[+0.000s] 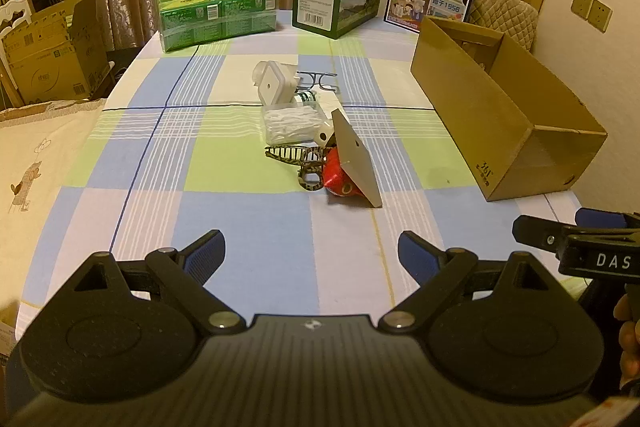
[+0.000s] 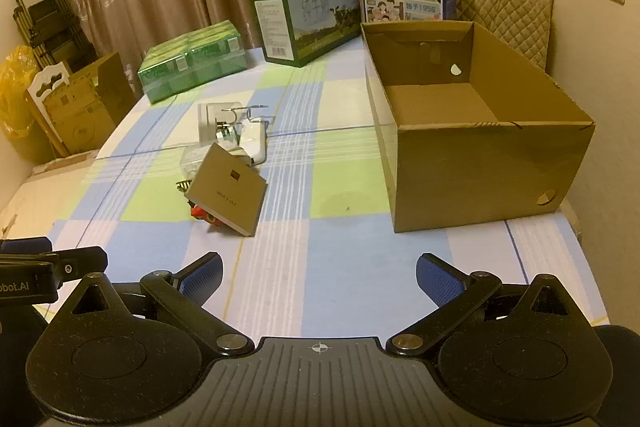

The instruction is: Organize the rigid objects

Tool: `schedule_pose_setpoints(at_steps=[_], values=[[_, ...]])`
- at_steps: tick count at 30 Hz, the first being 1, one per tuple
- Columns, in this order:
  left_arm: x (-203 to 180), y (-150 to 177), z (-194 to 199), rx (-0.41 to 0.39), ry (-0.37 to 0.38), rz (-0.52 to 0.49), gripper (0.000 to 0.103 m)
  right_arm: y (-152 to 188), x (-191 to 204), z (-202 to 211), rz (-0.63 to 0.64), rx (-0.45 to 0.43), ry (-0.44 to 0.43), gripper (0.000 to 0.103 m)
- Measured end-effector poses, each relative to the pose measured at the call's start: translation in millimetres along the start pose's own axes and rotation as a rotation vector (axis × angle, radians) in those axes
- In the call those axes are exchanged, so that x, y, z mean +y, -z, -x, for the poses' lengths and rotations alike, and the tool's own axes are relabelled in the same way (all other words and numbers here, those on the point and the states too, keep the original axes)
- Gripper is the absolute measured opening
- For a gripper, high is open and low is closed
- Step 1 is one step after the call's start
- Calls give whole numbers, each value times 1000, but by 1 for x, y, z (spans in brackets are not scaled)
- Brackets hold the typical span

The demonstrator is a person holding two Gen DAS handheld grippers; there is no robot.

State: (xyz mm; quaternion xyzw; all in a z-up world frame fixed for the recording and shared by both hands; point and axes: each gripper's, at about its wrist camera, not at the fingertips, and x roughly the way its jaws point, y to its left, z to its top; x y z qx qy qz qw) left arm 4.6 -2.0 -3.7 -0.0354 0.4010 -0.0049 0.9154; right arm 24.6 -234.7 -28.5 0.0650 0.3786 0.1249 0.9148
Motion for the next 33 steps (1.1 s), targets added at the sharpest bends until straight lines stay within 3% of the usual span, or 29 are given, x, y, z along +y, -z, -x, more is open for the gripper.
schedule_pose_setpoints(at_steps=[13, 24, 29, 33], values=[[22, -18, -23, -3, -34, -3, 91, -10, 8, -30, -10, 29, -55, 101], [63, -62, -64, -26, -93, 13, 91, -34, 23, -99, -166, 72, -245, 101], [75, -72, -81, -28, -97, 21, 91, -42, 30, -137, -220, 82, -284, 101], [80, -76, -93, -6, -99, 41, 91, -46, 41, -163, -163, 101, -277, 100]])
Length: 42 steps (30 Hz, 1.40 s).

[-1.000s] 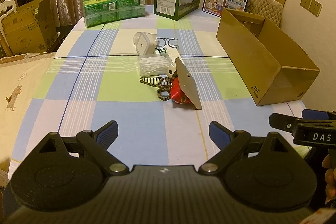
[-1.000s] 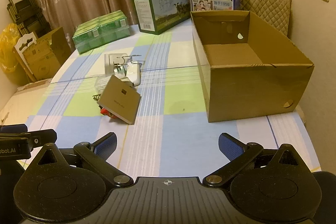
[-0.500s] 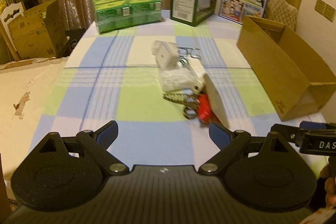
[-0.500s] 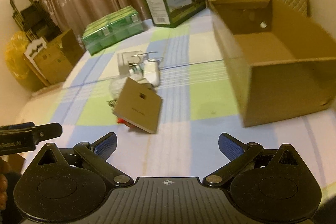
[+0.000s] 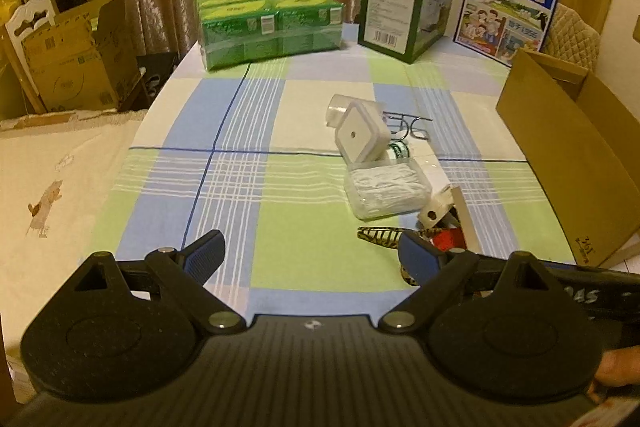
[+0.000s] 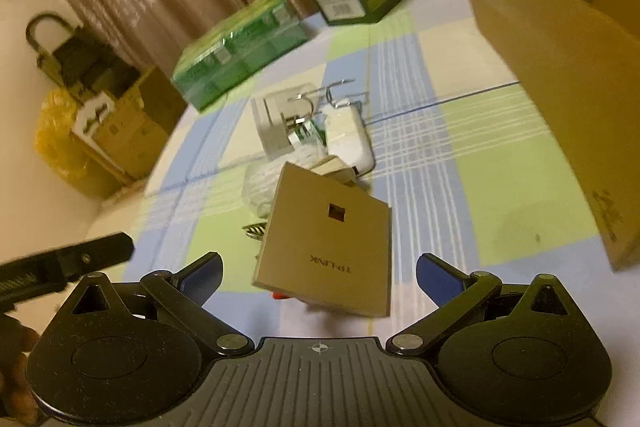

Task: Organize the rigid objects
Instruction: 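Reach the right gripper to the gold TP-LINK panel and grasp it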

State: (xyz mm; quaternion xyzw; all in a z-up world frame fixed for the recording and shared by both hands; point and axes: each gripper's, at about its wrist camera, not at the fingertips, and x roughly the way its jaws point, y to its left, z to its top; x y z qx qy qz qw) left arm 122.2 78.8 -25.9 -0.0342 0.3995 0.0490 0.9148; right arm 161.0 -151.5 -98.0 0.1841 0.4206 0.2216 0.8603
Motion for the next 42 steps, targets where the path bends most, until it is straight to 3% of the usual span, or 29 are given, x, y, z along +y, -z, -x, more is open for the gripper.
schedule_pose_setpoints(at_steps=[3, 13, 16, 23, 31, 38, 42], values=[[1, -3, -2, 1, 33, 9, 91, 0, -3, -6, 28, 0, 53, 100], [-14, -3, -7, 3, 90, 4, 91, 0, -39, 32, 7, -121, 216, 100], [-17, -2, -7, 4, 100, 1, 91, 0, -42, 32, 32, -110, 214, 100], [-15, 1, -11, 14, 103, 10, 91, 4, -26, 31, 103, -74, 115, 100], [-14, 1, -15, 22, 106, 17, 91, -4, -15, -2, 180, -52, 167, 100], [-14, 1, -20, 28, 112, 25, 91, -10, -33, -32, 270, 12, 220, 100], [-17, 2, -26, 36, 122, 22, 91, -13, -41, -41, 333, 33, 206, 100]])
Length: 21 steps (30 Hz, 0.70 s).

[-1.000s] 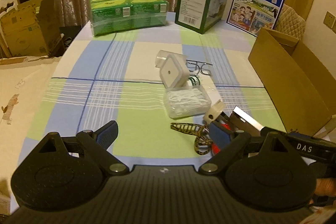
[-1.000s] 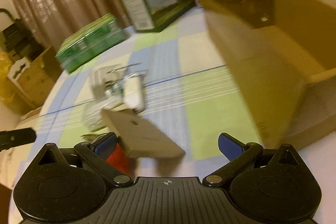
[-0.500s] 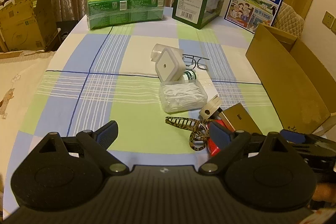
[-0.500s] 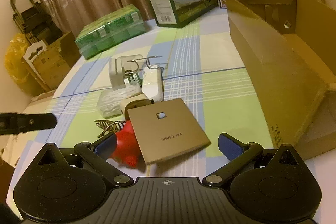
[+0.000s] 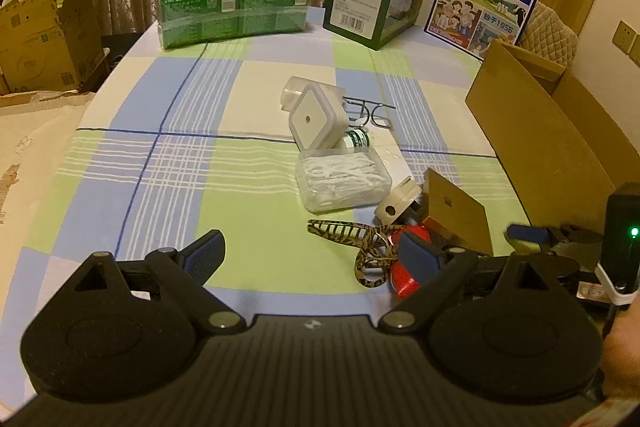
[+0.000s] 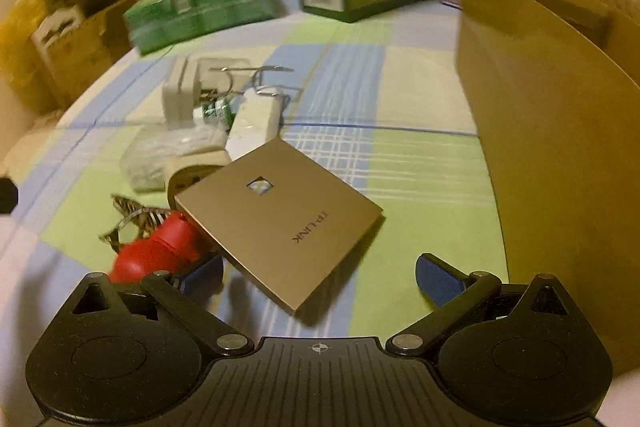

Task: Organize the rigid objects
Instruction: 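Reach the right gripper to the gold TP-LINK panel and grasp it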

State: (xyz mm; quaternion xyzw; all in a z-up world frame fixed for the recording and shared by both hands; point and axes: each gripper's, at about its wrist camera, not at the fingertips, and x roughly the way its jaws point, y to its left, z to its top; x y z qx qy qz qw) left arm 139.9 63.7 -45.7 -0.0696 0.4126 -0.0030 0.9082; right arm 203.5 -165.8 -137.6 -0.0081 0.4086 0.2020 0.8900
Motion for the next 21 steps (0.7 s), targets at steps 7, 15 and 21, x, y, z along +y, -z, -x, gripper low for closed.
schedule_pose_setpoints(at_steps=[7, 15, 21], values=[[-1, 2, -8, 7, 11, 4, 91, -12, 7, -12, 206, -20, -19, 99], [-1, 3, -8, 7, 18, 10, 91, -5, -2, 5, 82, 2, 101, 75], [-2, 3, -8, 3, 21, 13, 91, -1, 7, 28, 18, -30, 48, 80]])
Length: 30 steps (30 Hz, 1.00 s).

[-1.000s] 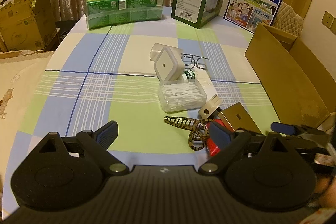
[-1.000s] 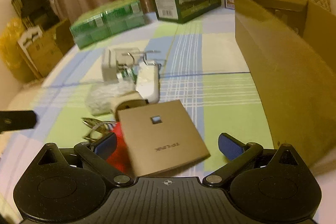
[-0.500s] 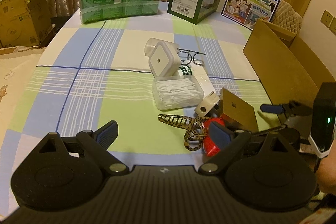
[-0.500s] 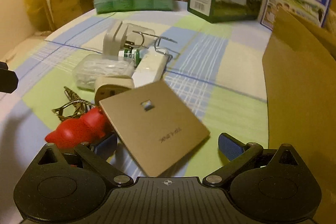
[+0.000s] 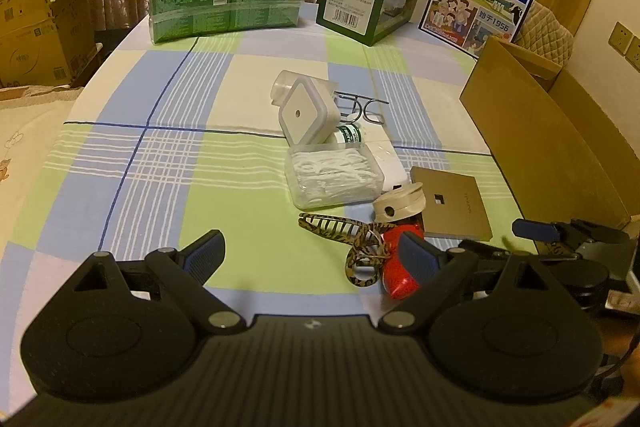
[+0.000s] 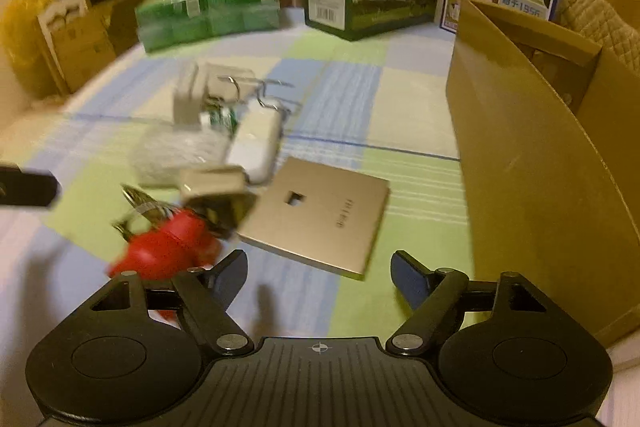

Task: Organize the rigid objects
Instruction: 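Reach the right gripper to the gold TP-LINK panel and grasp it, then grasp the red toy bird with the left gripper while the right holds the panel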

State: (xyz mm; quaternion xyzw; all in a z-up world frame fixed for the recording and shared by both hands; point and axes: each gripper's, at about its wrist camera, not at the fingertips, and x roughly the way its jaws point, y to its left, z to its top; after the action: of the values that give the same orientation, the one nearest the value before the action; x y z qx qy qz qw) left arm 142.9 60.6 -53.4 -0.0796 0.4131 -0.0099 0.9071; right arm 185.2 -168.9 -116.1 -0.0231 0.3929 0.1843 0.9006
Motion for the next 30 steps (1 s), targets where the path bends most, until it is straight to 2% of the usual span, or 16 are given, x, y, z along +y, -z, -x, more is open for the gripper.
schedule_pose_setpoints(at_steps=[4, 8, 13, 16, 17, 18, 22, 30], values=[[1, -1, -3, -9, -9, 0, 91, -10, -2, -12, -116, -5, 9, 82], [5, -2, -11, -9, -17, 6, 91, -21, 0, -36, -169, 16, 35, 82], [9, 1, -19, 3, -12, 25, 91, -27, 6, -54, -160, 21, 61, 93], [9, 3, -23, 6, -6, 24, 91, -26, 5, -57, -122, 30, 73, 93], [8, 4, -23, 5, -2, 22, 91, -24, 5, -56, -88, 39, 84, 89], [7, 4, -23, 4, 3, 19, 91, -21, 6, -55, -50, 39, 97, 87], [1, 7, -24, -7, 25, -13, 91, -5, -1, -37, -42, 59, 101, 86], [-32, 18, -35, -2, 101, -144, 90, 51, 4, 19, 1, 70, 87, 87]])
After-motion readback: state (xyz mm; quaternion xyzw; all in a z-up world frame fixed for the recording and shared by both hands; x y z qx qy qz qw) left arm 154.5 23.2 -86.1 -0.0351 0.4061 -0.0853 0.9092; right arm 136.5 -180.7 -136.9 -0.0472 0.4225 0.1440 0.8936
